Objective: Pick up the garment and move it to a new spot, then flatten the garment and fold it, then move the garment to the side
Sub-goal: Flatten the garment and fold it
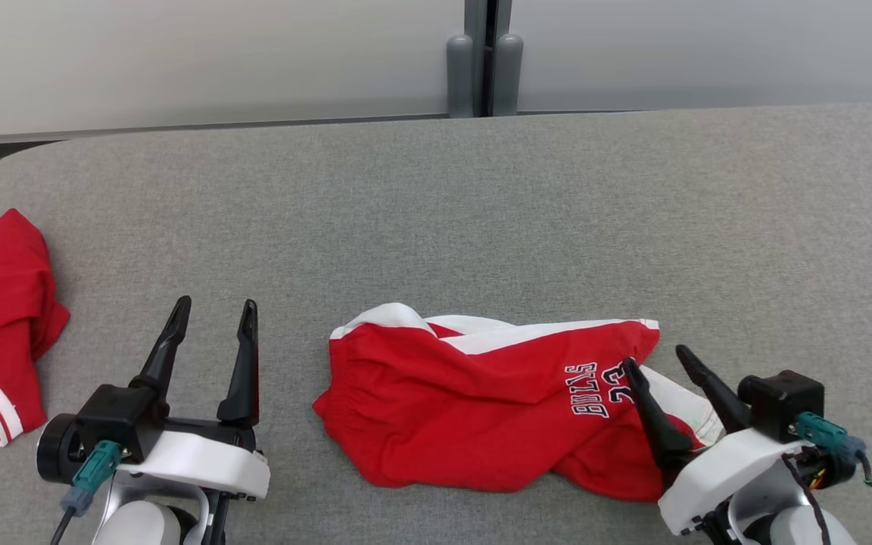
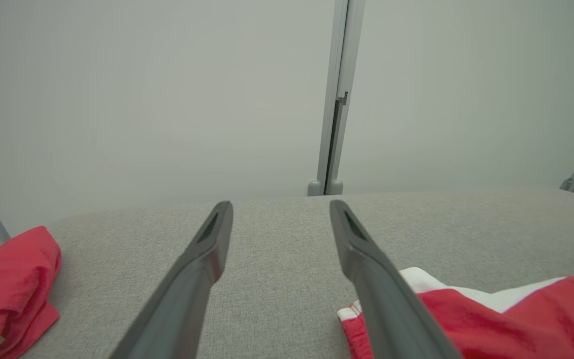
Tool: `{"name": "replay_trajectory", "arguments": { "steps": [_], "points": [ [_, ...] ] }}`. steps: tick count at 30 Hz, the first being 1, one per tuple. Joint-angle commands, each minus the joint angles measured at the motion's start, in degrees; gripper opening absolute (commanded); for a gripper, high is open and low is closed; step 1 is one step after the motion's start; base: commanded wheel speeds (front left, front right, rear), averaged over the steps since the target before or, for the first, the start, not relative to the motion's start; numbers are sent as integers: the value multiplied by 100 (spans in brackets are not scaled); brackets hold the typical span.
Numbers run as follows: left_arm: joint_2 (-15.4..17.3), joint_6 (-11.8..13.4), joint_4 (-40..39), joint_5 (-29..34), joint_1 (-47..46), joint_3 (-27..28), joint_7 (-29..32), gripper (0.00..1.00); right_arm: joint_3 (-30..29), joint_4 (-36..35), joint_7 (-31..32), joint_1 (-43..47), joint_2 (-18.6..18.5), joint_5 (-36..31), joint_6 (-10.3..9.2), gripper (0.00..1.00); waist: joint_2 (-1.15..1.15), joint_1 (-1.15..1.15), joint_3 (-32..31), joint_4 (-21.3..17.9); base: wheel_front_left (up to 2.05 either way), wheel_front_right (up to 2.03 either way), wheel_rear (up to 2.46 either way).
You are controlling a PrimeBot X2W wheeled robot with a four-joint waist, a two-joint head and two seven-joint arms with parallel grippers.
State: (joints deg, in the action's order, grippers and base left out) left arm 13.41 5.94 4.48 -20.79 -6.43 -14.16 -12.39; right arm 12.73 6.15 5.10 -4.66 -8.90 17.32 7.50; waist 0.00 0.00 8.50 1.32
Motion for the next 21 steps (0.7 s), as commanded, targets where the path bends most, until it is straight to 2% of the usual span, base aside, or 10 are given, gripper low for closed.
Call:
{"name": "replay_trajectory", "arguments": {
  "steps": [1, 6, 7, 8, 16, 21],
  "points": [
    [-14, -16, 42, 16, -118, -23, -24, 100, 79, 216, -50, -132, 10, 60, -2, 100, 0, 0, 78, 79, 0, 0, 0],
    [-52, -35, 151, 39, -244, -97, -39, 100, 287, 894, -125, -392, 131, 196, -2, 100, 0, 0, 185, 148, 0, 0, 0],
    [-53, -41, 186, 37, -277, -109, -56, 100, 355, 1028, -191, -468, 137, 221, -2, 21, 0, 0, 218, 156, 0, 0, 0],
    [-57, -40, 203, 37, -278, -117, -67, 100, 387, 1067, -223, -487, 136, 233, -2, 0, 0, 0, 230, 160, 0, 0, 0],
    [-41, -52, 253, 3, -338, -98, -119, 100, 531, 657, -548, -295, -26, 36, -2, 0, 0, 0, 255, 139, 0, 0, 0],
    [-25, -34, 265, -14, -342, -87, -137, 100, 818, 166, -373, 161, -219, -226, -2, 0, 0, 0, 258, 87, 0, 0, 0]
  ]
}}
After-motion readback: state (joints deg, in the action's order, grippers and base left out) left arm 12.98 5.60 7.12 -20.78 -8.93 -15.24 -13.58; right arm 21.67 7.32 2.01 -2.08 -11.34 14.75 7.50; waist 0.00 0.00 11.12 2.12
